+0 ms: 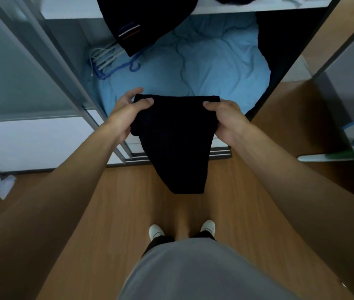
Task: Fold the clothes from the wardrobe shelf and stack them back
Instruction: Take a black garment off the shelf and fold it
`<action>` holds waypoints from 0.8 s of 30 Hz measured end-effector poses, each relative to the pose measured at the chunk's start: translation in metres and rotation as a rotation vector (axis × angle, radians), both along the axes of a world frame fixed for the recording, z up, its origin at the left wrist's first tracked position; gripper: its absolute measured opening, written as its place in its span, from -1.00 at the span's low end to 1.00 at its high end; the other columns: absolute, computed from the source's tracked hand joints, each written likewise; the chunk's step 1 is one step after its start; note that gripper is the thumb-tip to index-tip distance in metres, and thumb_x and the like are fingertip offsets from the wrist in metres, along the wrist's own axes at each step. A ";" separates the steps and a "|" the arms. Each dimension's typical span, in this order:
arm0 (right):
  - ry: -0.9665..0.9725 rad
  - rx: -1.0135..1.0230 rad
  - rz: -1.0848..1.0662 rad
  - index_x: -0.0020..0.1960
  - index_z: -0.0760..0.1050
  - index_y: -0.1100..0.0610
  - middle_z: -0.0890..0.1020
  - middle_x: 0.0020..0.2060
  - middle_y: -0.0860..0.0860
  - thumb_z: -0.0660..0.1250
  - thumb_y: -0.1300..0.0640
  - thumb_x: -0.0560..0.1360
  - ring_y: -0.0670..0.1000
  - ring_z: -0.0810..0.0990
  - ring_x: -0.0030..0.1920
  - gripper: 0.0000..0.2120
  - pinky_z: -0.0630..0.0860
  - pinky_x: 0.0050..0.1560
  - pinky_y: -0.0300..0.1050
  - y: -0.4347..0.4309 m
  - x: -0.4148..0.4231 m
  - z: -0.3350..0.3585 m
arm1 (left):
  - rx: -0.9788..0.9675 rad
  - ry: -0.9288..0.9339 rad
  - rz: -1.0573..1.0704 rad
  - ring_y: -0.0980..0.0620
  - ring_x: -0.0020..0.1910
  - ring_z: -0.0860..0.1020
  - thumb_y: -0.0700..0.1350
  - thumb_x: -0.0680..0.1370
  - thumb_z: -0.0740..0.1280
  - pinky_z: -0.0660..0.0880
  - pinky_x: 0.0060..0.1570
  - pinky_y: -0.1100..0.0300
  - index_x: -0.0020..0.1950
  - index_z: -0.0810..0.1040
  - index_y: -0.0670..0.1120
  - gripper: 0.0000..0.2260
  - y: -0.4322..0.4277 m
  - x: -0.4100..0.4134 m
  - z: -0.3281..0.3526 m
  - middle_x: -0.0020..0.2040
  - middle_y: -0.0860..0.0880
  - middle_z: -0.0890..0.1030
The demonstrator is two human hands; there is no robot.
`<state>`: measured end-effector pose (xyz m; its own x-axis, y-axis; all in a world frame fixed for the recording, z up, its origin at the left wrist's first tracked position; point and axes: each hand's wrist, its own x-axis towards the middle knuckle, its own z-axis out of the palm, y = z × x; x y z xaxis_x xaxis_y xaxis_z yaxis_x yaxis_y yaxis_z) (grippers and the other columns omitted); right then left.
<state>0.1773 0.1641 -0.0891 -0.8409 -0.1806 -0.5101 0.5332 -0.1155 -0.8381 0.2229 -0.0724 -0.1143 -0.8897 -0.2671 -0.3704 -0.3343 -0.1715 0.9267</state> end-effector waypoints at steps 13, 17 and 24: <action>-0.125 -0.161 -0.033 0.18 0.57 0.25 0.66 -0.15 0.11 0.33 0.24 0.55 0.07 0.66 -0.21 -0.78 0.66 -0.10 -0.01 -0.012 -0.022 0.025 | -0.076 0.135 0.009 -0.04 0.12 0.66 -0.30 0.58 0.35 0.59 0.12 0.15 0.36 0.54 -0.09 -0.64 0.002 0.003 0.015 0.16 -0.13 0.66; 0.167 0.084 0.077 0.11 0.60 0.21 0.71 -0.19 0.04 0.41 0.21 0.52 -0.02 0.72 -0.24 -0.82 0.60 -0.30 -0.20 -0.006 -0.022 0.024 | 0.047 0.087 0.112 0.01 -0.11 0.71 -0.31 0.58 0.34 0.62 -0.13 0.21 0.30 0.57 -0.14 -0.71 0.005 -0.013 0.026 -0.05 -0.10 0.72; 0.104 -0.045 0.007 0.04 0.58 0.28 0.70 -0.18 0.13 0.31 0.36 0.56 0.03 0.71 -0.26 -0.90 0.62 -0.29 -0.15 -0.022 -0.025 0.023 | 0.198 0.194 0.033 -0.07 0.13 0.66 -0.16 0.56 0.41 0.60 0.03 0.13 0.30 0.58 -0.01 -0.69 -0.018 0.002 0.029 0.15 -0.12 0.68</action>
<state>0.1523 0.1425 -0.0662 -0.8873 -0.2079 -0.4116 0.4448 -0.1509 -0.8828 0.2252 -0.0900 -0.0851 -0.9411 -0.2363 -0.2417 -0.1451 -0.3632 0.9203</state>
